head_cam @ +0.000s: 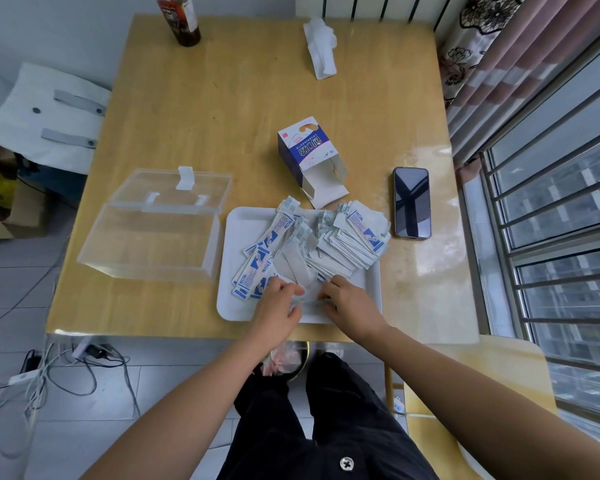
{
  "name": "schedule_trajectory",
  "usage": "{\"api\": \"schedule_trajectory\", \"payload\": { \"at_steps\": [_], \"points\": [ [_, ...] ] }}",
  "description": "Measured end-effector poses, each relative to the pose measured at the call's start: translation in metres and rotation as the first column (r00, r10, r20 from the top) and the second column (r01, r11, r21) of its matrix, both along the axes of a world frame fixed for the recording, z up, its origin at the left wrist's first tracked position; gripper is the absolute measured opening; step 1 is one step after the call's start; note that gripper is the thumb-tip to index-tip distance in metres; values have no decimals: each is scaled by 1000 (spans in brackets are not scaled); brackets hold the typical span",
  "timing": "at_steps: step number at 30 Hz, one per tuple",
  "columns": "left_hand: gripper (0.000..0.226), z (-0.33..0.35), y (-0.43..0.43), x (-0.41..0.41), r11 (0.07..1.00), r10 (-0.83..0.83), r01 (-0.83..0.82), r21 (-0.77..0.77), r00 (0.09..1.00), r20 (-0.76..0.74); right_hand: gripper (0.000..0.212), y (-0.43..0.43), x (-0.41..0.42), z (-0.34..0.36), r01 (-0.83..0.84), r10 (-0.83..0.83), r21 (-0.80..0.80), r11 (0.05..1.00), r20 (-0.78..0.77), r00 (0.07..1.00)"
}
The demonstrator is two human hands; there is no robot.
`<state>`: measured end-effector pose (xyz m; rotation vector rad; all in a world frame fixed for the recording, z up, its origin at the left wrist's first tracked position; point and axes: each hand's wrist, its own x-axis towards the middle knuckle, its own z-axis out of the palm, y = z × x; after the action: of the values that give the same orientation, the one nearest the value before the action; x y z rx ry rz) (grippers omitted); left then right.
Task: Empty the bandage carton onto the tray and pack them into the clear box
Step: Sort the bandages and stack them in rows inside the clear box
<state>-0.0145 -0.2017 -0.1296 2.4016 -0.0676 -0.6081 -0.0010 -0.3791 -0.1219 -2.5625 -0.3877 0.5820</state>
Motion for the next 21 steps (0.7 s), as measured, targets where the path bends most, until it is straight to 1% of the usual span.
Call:
{"api": "schedule_trajectory", "payload": {
  "at_steps": [2,4,6,8,11,13,17,19,21],
  "points": [
    [33,0,0,-1,1000,12,-12,-14,999,31,20,1,0,1,36,-36,33,999,2,999],
    [32,0,1,-1,998,65,-65,-16,997,48,20,1,0,1,77,-77,57,995,-3,997],
    [30,1,0,-1,996,89,-89,7,995,40,22,1,0,-1,65,-63,41,997,-39,997],
    [29,1,-2,-1,994,110,-110,-4,993,37,25,2,-2,-3,75,-72,46,996,-60,996],
    [25,3,-5,0,993,114,-114,-16,993,4,26,6,-3,-2,108,-105,73,991,-53,993],
    [21,4,-6,1,992,123,-123,-26,992,-3,21,8,-5,-2,108,-105,88,990,-47,993],
    [14,15,-3,4,985,167,-164,-62,984,55,9,9,-2,6,194,-202,215,957,15,979],
    [10,21,0,4,969,208,-209,-131,978,-24,7,9,1,12,192,-208,242,951,40,977],
    [15,29,4,6,915,277,-317,-249,944,-181,5,10,3,18,183,-204,245,952,61,977]
  ]
}}
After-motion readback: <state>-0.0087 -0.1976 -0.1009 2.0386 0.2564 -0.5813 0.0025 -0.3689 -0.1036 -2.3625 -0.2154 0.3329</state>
